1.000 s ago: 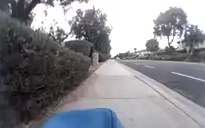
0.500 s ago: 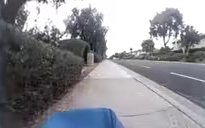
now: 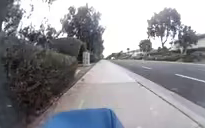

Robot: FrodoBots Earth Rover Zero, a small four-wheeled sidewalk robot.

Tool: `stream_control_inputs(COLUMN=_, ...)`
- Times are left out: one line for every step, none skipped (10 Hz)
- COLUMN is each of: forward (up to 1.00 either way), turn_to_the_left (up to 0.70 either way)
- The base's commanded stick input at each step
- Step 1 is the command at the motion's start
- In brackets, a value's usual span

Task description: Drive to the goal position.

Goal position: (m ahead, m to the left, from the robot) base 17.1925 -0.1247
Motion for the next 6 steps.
stream_control_inputs(forward=1.0, turn_to_the_left=0.0)
stream_control_inputs(forward=1.0, turn_to_the_left=0.0)
stream_control_inputs(forward=1.0, turn_to_the_left=0.0)
stream_control_inputs(forward=1.0, turn_to_the_left=0.02)
stream_control_inputs(forward=1.0, turn_to_the_left=0.17)
stream_control_inputs(forward=1.0, turn_to_the_left=0.27)
